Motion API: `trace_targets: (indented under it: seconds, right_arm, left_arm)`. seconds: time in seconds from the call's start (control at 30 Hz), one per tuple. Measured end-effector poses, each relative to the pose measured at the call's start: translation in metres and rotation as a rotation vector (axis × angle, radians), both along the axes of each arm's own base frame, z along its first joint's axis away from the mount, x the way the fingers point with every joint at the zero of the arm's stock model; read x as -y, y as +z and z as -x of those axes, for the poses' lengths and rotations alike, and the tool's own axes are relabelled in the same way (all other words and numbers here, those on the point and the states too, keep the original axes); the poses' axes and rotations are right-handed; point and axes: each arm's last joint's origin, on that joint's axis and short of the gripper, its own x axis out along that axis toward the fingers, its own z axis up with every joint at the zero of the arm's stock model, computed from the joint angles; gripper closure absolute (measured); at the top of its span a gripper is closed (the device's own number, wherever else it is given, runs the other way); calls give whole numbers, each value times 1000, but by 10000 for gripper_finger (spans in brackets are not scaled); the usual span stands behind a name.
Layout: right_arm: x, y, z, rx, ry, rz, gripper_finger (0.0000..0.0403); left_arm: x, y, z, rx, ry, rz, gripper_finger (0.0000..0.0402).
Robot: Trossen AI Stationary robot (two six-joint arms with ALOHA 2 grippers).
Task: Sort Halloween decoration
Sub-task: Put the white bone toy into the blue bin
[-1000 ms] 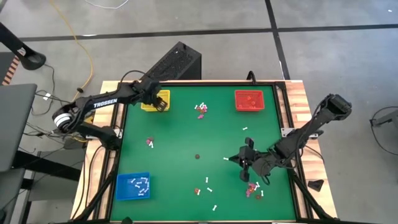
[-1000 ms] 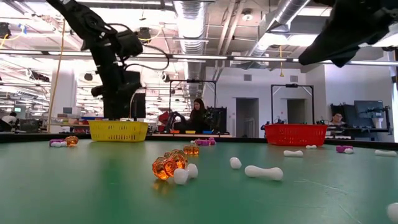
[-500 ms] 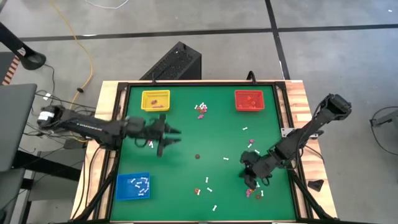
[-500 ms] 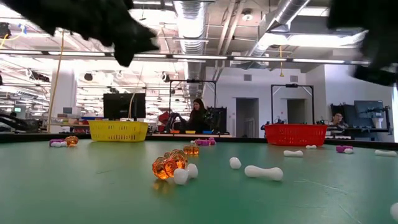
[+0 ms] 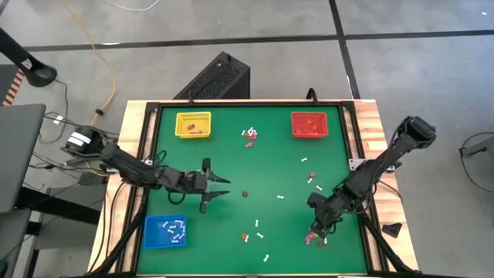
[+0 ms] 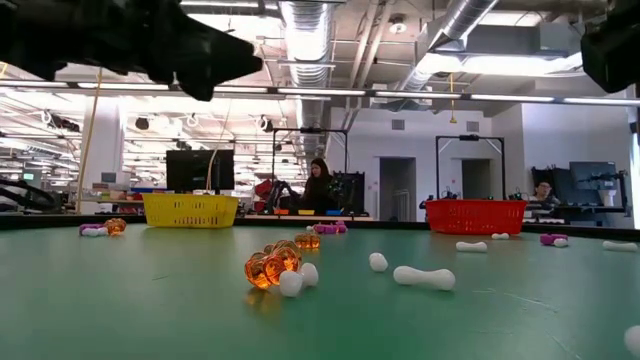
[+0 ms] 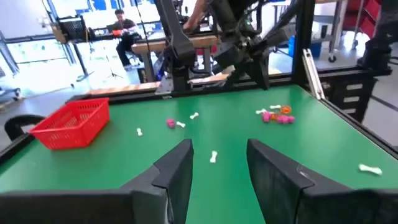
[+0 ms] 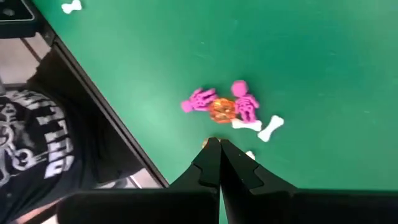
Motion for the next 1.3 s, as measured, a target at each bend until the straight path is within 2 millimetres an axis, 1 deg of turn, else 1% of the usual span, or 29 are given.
trace_targets:
  seconds: [0.1,0.23,0.33,0.5,0.6,0.7,0.87,1.1,1.3]
  right_arm:
    - [1,-2,3,-28,-2,16,373]
    - [2,-12,10,-87,-38,29,361]
    - [3,-18,14,-126,-79,31,346]
    - [3,-19,13,-132,-108,28,315]
    - [1,-25,11,-158,-129,51,296]
    - [-6,-39,7,-208,-92,66,284]
    - [-16,-56,-3,-254,-59,61,279]
    - [-27,-64,-15,-284,-49,82,280]
    - [-26,-72,-24,-367,-105,138,284]
  left_arm:
    - [-1,-3,-6,-20,-37,-6,260]
    - [-2,-2,-10,-22,-82,-4,261]
    - [-3,-3,-10,-27,-94,1,261]
    - [-3,-3,-10,-30,-95,2,261]
    - [-3,-3,-10,-30,-95,2,261]
    - [-3,-3,-10,-31,-95,2,261]
    - [-3,-3,-10,-30,-95,2,261]
    - [-3,-3,-10,-31,-96,2,261]
    - [-3,-3,-10,-31,-97,2,261]
